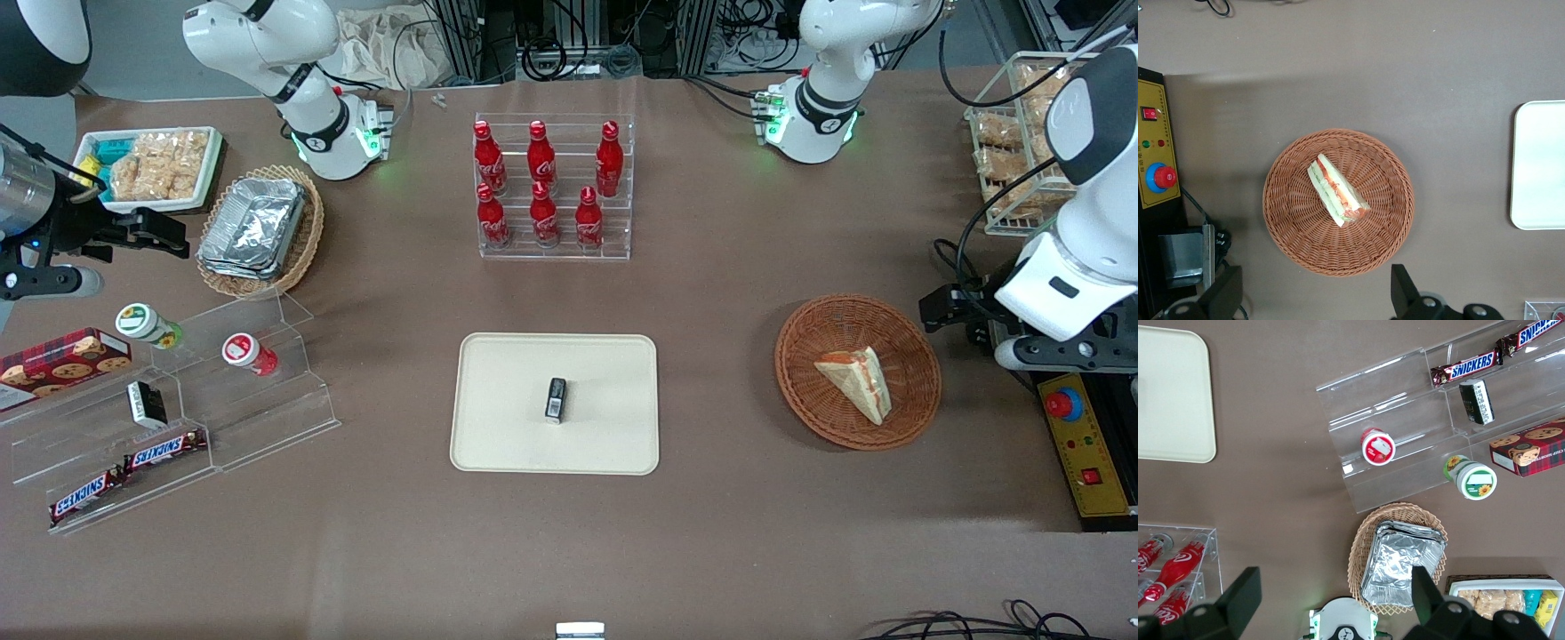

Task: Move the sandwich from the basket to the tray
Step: 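Move the left gripper over the sandwich in the wicker basket and lower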

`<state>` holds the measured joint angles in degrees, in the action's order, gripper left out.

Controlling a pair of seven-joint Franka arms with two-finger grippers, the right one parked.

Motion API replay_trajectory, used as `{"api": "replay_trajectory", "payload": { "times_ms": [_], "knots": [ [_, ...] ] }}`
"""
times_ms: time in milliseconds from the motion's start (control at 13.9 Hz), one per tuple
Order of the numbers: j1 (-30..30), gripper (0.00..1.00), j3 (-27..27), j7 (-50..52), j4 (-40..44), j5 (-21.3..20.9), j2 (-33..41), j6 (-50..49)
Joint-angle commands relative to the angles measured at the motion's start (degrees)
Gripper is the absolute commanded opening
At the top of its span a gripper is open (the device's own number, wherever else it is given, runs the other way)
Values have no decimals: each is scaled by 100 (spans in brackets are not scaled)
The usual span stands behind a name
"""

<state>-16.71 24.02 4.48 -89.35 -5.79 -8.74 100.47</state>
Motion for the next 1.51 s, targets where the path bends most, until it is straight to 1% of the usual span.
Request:
{"api": "replay_trajectory", "payload": {
  "times_ms": [0,288,360,505,577,793,937,1081,1225,1441],
  "knots": [
    [-34,100,50,-17,190,-81,-84,-195],
    [-16,100,50,175,146,-107,-119,-186],
    [-25,100,50,438,68,-107,-163,-194],
    [-16,100,41,1384,-230,-107,-189,-11],
    [-25,100,41,1885,-423,-115,-215,268],
    [-51,100,23,2713,-1012,-115,-356,1034],
    [-51,100,-29,3303,-1215,-124,-487,1360],
    [-43,100,-47,3638,-1225,-273,-777,1518],
    [-51,100,-65,3946,-1234,-518,-1049,1677],
    [-51,99,-179,4000,-1461,-520,-1191,2027]
  ]
}}
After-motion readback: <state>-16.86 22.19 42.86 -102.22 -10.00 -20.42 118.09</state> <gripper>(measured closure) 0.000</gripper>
